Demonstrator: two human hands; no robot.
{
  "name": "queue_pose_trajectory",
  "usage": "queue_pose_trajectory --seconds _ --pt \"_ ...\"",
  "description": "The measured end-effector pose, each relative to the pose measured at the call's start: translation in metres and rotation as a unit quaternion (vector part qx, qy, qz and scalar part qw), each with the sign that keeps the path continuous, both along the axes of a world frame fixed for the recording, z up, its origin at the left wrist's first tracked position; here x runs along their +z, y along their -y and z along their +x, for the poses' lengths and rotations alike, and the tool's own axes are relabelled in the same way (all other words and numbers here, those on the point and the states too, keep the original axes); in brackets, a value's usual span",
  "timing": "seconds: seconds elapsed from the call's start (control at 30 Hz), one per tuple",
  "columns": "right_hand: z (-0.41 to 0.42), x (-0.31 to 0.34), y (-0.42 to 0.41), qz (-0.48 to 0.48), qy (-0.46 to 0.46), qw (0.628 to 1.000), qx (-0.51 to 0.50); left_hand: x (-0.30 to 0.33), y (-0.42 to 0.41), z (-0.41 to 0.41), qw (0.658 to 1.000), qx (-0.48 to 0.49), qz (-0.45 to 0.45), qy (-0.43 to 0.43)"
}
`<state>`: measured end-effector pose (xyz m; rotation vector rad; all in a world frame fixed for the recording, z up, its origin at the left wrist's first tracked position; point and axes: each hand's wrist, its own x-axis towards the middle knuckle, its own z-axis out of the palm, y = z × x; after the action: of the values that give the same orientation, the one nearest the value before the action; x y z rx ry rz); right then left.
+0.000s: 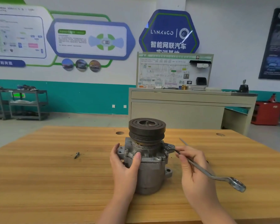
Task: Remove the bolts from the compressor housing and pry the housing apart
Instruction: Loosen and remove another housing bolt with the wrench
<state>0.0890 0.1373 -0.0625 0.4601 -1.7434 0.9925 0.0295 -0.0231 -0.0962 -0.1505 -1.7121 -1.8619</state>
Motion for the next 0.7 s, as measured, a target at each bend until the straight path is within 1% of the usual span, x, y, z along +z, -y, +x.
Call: queue_pose_trajectory --seconds 0.1,0.13,0.2,0.27,0.33,0.4,0.43,0.47,0.6,0.63,0.7 --pt "0.001 -0.001 -0.002 0.012 -0.002 1.000 -0.005 0.000 -0.001 0.000 1.000 0.000 -0.006 -0.003" --pt "0.001 -0.002 -0.002 0.008 -0.002 1.000 -0.002 0.000 -0.002 0.002 1.000 0.015 -0.012 -0.011" --pt "0.002 -0.001 0.000 -0.023 0.006 0.999 0.029 0.001 -0.003 0.007 0.993 0.096 -0.047 -0.052" --pt "0.000 0.001 0.001 -0.069 -0.002 0.995 0.067 0.002 -0.005 0.010 0.968 0.171 -0.127 -0.133" --pt "-0.005 0.003 0.006 -0.079 -0.036 0.995 0.044 0.000 -0.013 0.014 0.926 0.209 -0.234 -0.212" --pt "-0.011 0.005 0.011 -0.109 -0.059 0.992 0.039 -0.003 -0.024 0.014 0.883 0.226 -0.329 -0.247" --pt "-0.012 0.008 0.016 -0.138 -0.069 0.987 0.048 -0.004 -0.027 0.013 0.869 0.234 -0.361 -0.245" --pt "-0.013 0.011 0.020 -0.168 -0.076 0.982 0.048 -0.005 -0.028 0.012 0.862 0.242 -0.379 -0.235" --pt "-0.026 0.019 0.031 -0.309 -0.070 0.947 0.046 -0.005 -0.027 0.006 0.863 0.257 -0.385 -0.202" --pt "-0.029 0.020 0.032 -0.333 -0.074 0.938 0.053 -0.006 -0.027 0.005 0.863 0.259 -0.384 -0.203" --pt "-0.032 0.020 0.034 -0.352 -0.072 0.931 0.058 -0.005 -0.028 0.004 0.862 0.263 -0.386 -0.196"
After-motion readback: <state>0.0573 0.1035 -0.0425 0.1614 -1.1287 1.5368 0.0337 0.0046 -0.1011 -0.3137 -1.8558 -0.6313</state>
